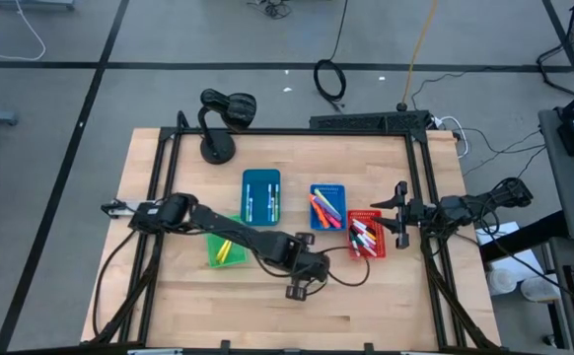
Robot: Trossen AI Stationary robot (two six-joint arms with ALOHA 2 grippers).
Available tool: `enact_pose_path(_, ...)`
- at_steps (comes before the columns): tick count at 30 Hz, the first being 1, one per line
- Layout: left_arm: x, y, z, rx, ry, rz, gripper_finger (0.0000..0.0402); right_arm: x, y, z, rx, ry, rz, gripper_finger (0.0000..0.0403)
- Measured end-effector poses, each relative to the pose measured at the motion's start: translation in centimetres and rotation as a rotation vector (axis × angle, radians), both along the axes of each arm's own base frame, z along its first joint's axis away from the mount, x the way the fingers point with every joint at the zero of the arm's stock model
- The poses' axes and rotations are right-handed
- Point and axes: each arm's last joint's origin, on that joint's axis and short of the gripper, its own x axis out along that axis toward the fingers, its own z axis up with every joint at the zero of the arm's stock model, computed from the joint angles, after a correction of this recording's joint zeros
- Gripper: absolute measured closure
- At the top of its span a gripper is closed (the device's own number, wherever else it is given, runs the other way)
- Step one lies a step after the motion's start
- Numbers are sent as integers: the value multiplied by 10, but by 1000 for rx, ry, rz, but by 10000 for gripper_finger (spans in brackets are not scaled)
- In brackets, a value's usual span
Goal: Pick & Place Markers
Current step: Put the green pen into the green bin
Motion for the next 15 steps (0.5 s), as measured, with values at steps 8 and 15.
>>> enact_pose_path(8,-51,-2,48,182,136,214,382,0,0,0,0,-1,0,257)
enact_pose_path(15,-97,-8,75,351,191,492,382,0,0,0,-1,2,0,257)
